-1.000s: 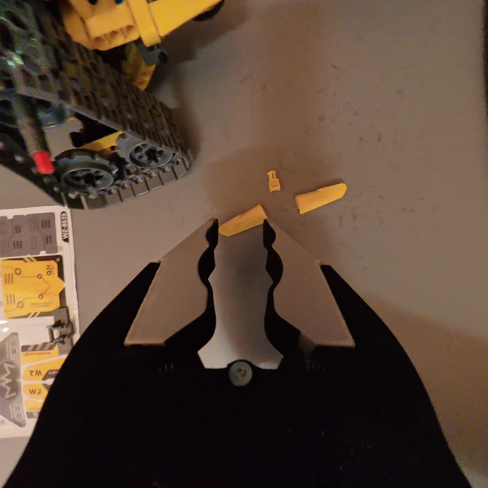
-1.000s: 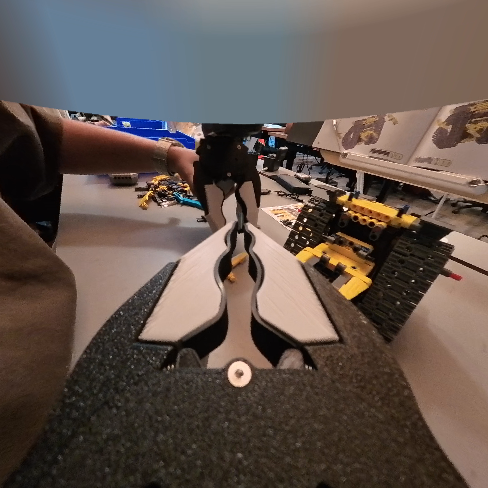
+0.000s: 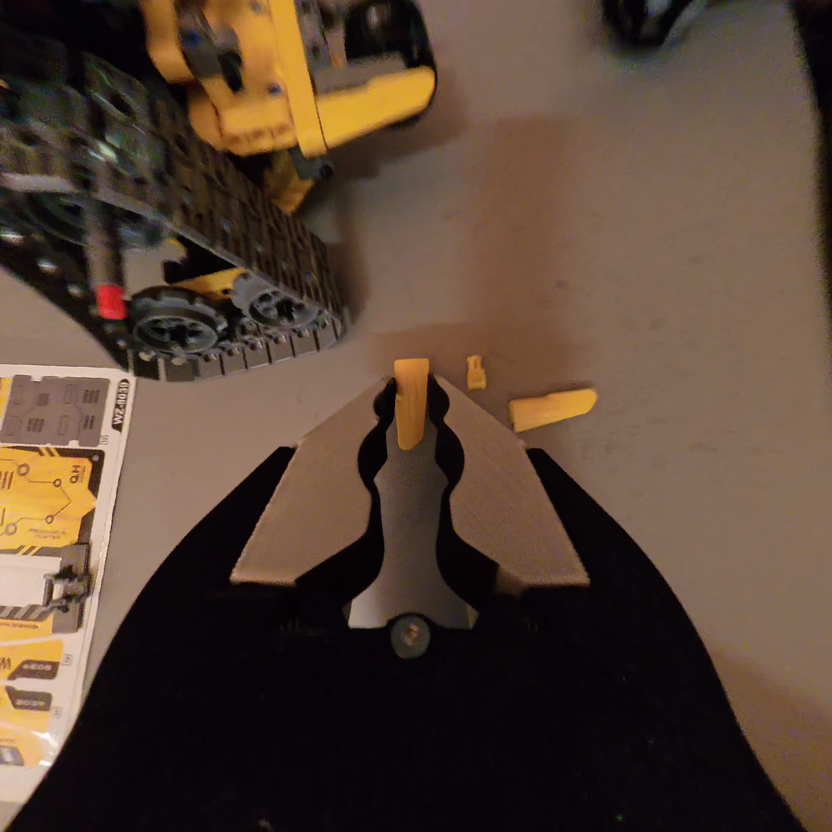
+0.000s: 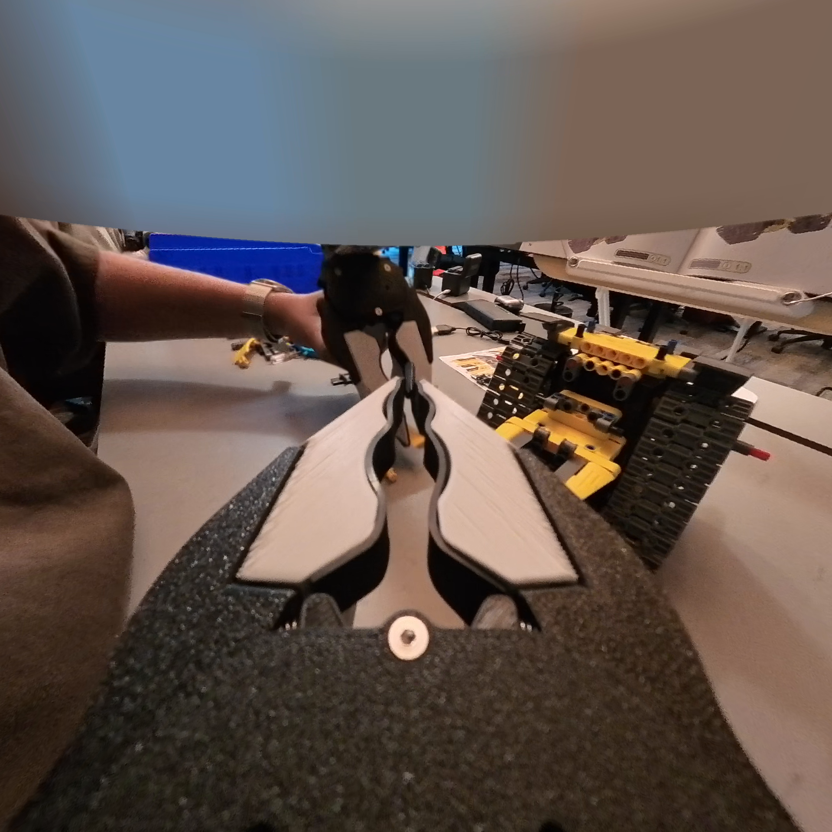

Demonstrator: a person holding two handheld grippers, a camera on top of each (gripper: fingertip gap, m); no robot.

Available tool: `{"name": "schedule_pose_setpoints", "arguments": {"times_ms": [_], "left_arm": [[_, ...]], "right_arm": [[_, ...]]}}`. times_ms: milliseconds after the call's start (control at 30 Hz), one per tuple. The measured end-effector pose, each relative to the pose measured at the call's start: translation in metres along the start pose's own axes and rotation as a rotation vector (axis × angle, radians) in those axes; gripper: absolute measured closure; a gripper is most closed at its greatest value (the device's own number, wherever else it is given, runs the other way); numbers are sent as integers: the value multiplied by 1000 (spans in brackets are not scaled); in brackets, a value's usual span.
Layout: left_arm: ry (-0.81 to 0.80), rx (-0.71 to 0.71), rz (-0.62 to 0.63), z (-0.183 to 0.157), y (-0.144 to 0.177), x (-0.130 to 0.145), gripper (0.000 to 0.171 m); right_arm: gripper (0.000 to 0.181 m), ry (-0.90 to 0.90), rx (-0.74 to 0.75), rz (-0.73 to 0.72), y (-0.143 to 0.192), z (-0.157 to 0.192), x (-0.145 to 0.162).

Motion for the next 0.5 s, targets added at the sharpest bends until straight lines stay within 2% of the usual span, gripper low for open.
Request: {"name": "schedule_pose_setpoints", "arguments": {"times_ms": [100,167,333,433,500], "left_arm": [[67,-3,-224,-17,24,-16,161],[76,-36,-319,-36,33,-21,161],[174,21,-333,-98,28,-17,160],[245,-48,-305,-122,21,-4,161],[303,-47,-347,-135,20,1,161]], "right_arm": [[178,-20,-36,26,-3,2,3],[178,-47,-100,64,-8,7,8],[178,-58,-302,236,-21,27,22],[178,-52,-421,344,-23,39,30],[178,-44,-478,394,-23,44,34]]}}
Point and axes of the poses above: each gripper's, where its closed fingertips meet, y back along the fingers, x out of its underside, z = x × y across the jaws, the point moved 7 cm from there along y, back along the fingers
